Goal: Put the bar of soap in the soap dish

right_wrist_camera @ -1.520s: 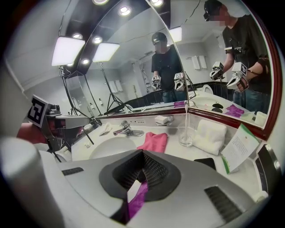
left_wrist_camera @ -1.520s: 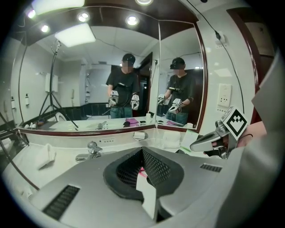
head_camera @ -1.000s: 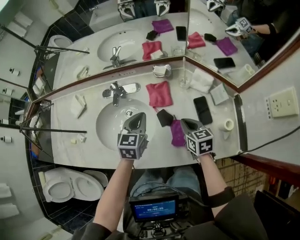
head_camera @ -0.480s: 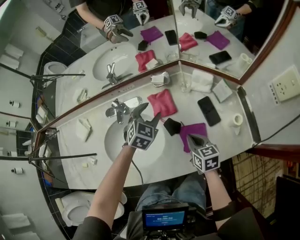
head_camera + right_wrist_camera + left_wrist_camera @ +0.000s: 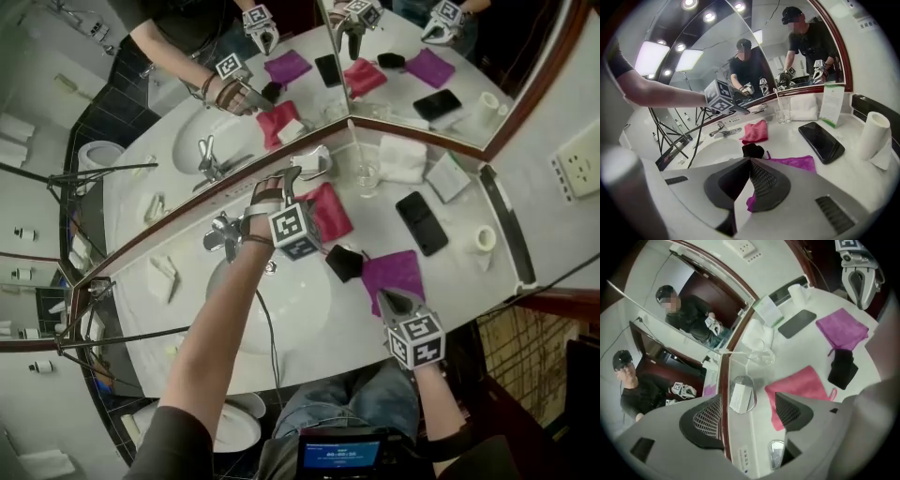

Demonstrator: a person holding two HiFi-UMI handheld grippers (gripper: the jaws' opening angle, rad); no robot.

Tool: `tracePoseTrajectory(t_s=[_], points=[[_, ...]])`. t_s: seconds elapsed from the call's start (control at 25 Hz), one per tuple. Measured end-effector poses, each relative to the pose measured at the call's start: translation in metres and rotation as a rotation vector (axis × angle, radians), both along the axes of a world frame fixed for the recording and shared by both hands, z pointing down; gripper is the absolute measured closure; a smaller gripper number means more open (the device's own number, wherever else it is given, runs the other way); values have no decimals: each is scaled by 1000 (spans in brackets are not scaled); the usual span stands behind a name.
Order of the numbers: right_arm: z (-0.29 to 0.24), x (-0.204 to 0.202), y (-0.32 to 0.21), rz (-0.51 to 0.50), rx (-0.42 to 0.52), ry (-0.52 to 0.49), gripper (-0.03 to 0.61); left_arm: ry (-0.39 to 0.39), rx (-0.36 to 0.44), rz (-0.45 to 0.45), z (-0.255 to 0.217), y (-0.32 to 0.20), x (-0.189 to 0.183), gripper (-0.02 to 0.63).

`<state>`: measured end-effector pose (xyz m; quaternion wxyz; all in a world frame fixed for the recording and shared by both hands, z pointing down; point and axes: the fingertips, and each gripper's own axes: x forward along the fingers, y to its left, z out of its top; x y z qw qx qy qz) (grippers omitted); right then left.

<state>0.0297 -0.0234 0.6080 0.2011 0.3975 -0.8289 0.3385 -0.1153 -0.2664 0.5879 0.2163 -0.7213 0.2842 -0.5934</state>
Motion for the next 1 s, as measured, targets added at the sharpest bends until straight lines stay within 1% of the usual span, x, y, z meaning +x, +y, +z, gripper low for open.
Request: tracePoseTrajectory(t_s=[0.08, 0.12, 0.32, 0.48, 0.64, 0.72, 0.8, 0.84, 0.92, 1.0], points=[[5, 4, 4, 12, -8, 3, 561, -69, -35, -6, 24, -12, -9, 258], [8, 6, 6, 17, -12, 4, 561, -87, -45, -8, 32, -18, -11, 258], [19, 13, 17, 38, -34, 11, 561, -115, -54, 14, 46, -40, -5, 258], [26, 16, 21, 48, -45, 12, 561, -123, -71, 4, 50, -55, -3, 261], [29, 19, 21, 50, -50, 15, 561, -131, -119, -10, 57, -61, -3, 269], [29, 21, 19, 54, -49, 18, 561, -115, -135, -15, 60, -64, -2, 285], [29, 24, 17, 58, -46, 22, 561, -95, -147, -11, 63, -65, 1, 323], [29, 25, 16, 60, -45, 24, 561, -90, -160, -9, 64, -62, 2, 356], [28, 26, 15, 62, -45, 25, 561, -89, -185, -6, 61, -54, 2, 383], [27, 25, 15, 62, -45, 23, 561, -70, -189, -3, 58, -48, 3, 415]])
